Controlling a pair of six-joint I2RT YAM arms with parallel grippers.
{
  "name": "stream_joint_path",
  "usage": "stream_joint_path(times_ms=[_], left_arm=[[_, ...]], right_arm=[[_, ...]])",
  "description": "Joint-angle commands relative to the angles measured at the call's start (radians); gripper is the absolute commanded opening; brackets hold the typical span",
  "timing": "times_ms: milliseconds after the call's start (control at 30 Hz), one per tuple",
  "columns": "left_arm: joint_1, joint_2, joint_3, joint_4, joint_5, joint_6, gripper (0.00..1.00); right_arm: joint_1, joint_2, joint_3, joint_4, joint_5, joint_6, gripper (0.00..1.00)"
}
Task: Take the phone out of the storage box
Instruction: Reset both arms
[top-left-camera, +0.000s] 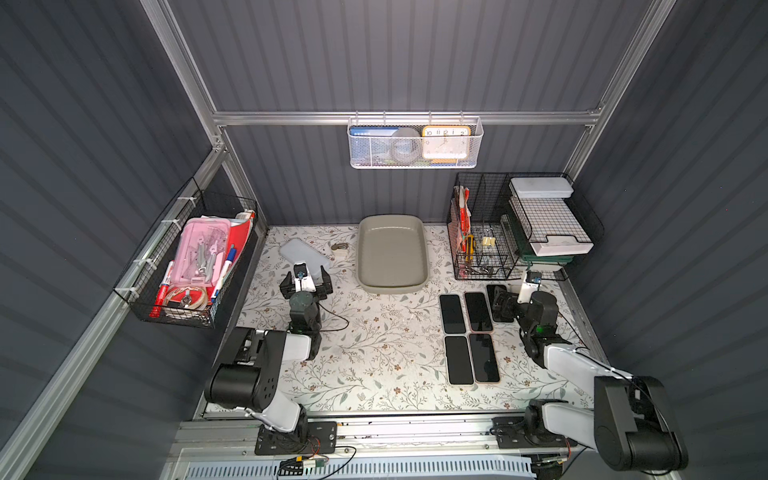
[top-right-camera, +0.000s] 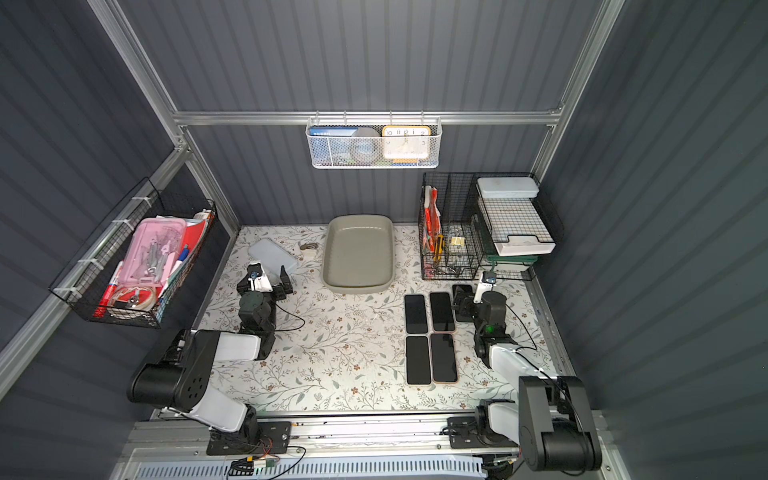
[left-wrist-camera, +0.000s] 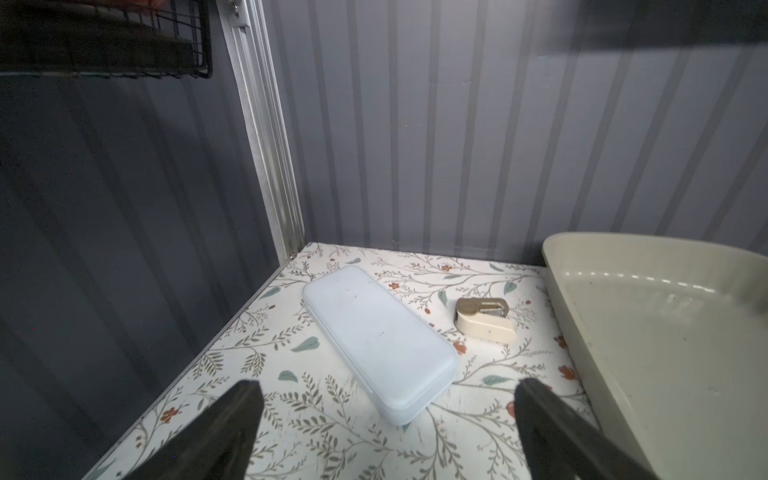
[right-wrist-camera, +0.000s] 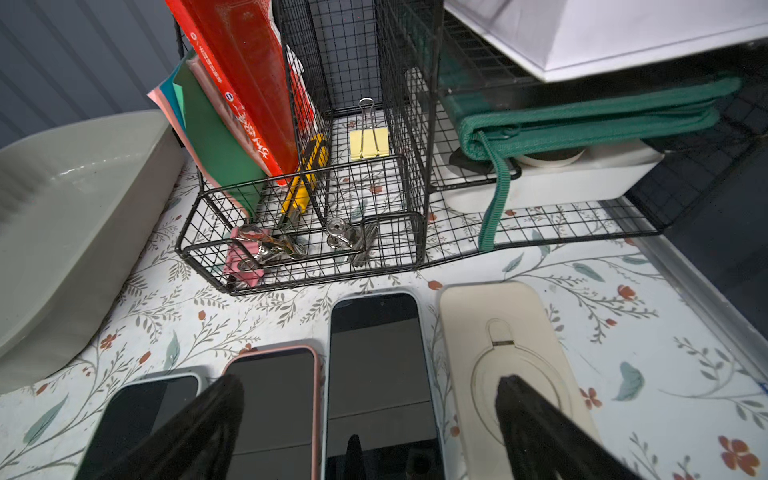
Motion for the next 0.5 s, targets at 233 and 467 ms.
stream_joint_path(times_ms=[233,467], left_arm=[[0.003,0.085,0.025,0.109,0.063,0.010,0.99],[0.003,0.088,0.022,0.115,0.063,0.011,0.99]], right_arm=[[-0.019,0.087,-0.017,0.203,0.005,0.008,0.99],[-0.019,0.319,0.012,0.409,-0.021,0.000,0.99]])
